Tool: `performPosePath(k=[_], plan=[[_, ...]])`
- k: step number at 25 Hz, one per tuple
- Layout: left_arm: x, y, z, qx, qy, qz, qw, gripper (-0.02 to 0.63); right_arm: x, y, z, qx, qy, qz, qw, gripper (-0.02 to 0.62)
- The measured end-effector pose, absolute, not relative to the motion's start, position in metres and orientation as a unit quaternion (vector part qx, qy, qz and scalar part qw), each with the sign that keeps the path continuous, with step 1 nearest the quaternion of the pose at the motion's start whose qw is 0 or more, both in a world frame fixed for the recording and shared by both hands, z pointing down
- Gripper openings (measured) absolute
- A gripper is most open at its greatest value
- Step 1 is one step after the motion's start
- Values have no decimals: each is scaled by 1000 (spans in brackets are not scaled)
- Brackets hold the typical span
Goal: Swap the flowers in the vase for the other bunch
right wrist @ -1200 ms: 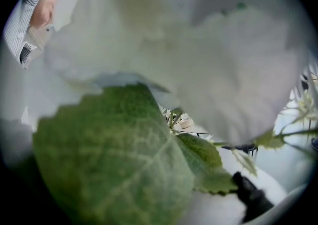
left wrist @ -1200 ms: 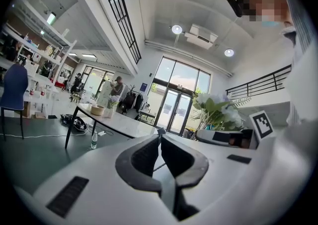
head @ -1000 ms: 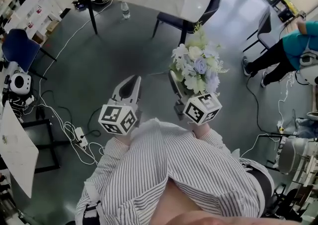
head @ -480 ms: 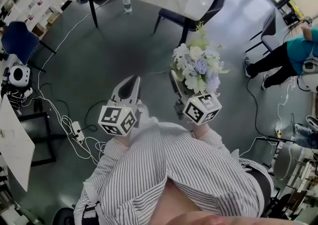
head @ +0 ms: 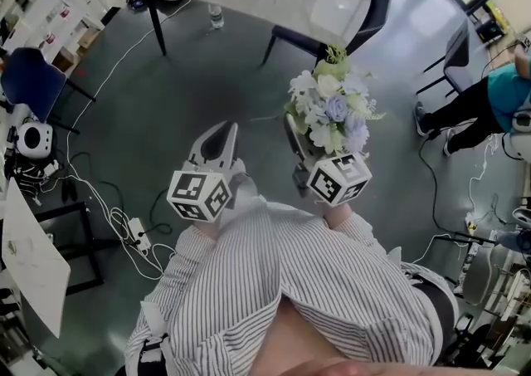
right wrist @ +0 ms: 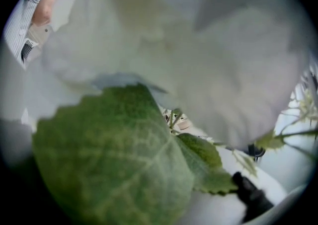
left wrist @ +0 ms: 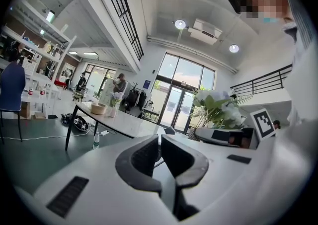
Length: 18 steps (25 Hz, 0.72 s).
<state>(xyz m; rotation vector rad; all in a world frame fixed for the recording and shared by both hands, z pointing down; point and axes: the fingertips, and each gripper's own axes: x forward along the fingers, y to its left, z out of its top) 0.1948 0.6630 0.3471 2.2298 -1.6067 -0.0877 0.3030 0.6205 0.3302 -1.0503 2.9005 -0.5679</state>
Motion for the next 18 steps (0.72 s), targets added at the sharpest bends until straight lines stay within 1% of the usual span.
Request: performPosePath(k=[13,18], plan=[[106,525,331,822,-539,-35,178,26,211,490,317,-367,917,-153,3,31],[79,490,338,824,-533,-31,191,26,181,457,319,-374,916,-142,-17,31]])
